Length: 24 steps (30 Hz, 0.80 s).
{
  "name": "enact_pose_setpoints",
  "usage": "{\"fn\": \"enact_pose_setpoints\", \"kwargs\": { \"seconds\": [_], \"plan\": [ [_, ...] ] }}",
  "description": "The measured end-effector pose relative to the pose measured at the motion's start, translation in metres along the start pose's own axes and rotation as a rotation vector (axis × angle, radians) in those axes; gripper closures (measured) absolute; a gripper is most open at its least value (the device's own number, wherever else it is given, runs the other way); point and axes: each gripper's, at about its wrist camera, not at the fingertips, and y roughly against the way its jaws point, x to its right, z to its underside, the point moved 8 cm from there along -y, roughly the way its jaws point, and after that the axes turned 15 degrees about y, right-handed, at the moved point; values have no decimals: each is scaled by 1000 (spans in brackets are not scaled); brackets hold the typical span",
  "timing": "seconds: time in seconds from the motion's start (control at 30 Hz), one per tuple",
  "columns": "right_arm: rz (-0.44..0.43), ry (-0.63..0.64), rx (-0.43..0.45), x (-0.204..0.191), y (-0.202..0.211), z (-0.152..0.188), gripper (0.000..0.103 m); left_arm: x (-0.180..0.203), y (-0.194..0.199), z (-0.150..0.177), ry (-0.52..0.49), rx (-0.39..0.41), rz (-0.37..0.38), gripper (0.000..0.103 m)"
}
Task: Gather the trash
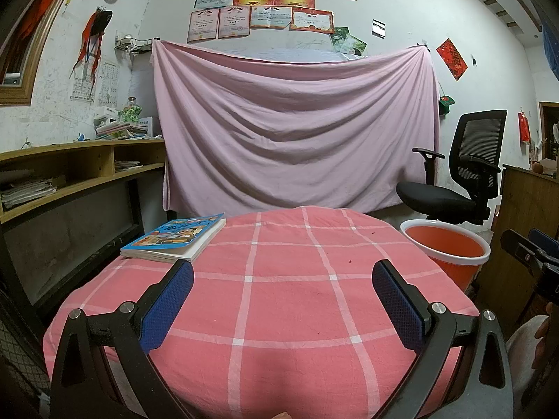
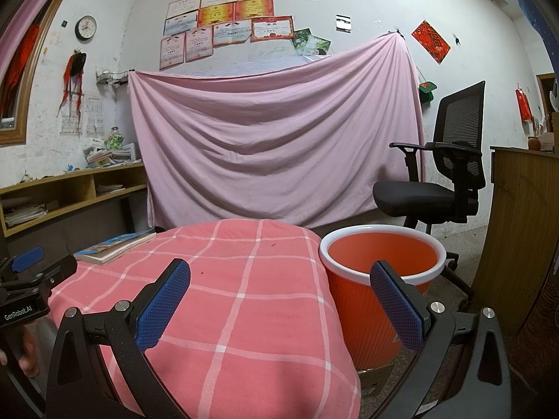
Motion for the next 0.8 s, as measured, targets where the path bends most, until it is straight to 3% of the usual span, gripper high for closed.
{"fn": "enact_pose_setpoints", "kwargs": {
  "seconds": [0.8],
  "plan": [
    [-7,-1,-8,-4,-2,1,0,7,1,3,7,-10,-8,3]
  ]
}}
